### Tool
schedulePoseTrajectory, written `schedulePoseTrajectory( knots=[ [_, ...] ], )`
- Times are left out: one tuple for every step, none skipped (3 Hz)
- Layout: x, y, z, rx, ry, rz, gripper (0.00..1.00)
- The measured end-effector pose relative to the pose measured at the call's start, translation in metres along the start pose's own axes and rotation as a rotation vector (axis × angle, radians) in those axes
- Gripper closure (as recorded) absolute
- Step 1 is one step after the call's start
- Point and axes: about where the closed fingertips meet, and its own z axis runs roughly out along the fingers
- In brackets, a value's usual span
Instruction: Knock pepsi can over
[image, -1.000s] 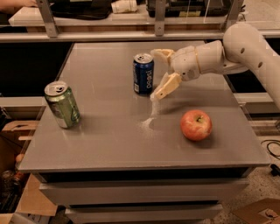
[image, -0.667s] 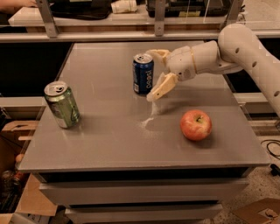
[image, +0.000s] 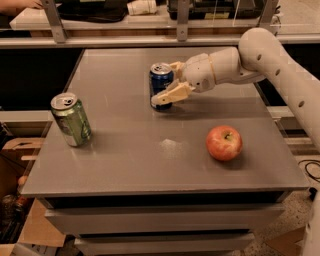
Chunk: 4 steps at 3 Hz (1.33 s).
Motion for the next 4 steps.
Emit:
schedulePoseTrajectory(
  knots=[
    [0.001,-0.001,0.001,-0.007,-0.007,0.001,0.62],
    [0.003,-0.003,-0.003,-0.002,0.010,-0.001,0.87],
    [0.005,-0.006,-0.012,0.023,0.085,-0.019,1.00],
    [0.004,-0.008,-0.025,0.063,0.182,-0.049,1.00]
  ],
)
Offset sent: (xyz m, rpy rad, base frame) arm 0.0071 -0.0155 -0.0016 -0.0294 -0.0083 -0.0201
